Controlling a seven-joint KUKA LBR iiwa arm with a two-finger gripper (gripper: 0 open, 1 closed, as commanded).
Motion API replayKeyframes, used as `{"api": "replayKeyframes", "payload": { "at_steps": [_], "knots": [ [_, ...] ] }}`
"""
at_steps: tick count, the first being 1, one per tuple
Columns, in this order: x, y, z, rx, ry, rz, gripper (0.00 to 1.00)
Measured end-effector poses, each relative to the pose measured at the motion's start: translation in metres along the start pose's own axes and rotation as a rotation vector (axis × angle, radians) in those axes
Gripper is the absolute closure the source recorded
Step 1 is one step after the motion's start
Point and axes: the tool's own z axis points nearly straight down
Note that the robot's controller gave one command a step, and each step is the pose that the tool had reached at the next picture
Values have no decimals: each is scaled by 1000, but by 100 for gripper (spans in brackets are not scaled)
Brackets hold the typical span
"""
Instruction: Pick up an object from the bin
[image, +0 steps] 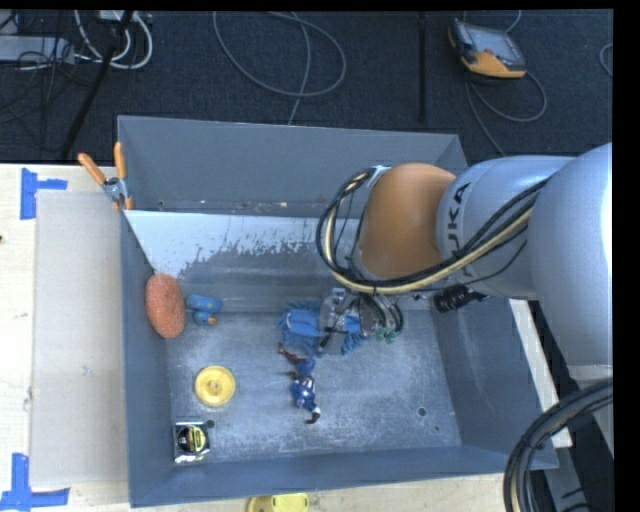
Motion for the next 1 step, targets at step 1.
{"api": "replayKeyframes", "payload": {
  "at_steps": [1],
  "knots": [
    [-14, 0, -187, 0, -2, 12, 100]
  ]
}}
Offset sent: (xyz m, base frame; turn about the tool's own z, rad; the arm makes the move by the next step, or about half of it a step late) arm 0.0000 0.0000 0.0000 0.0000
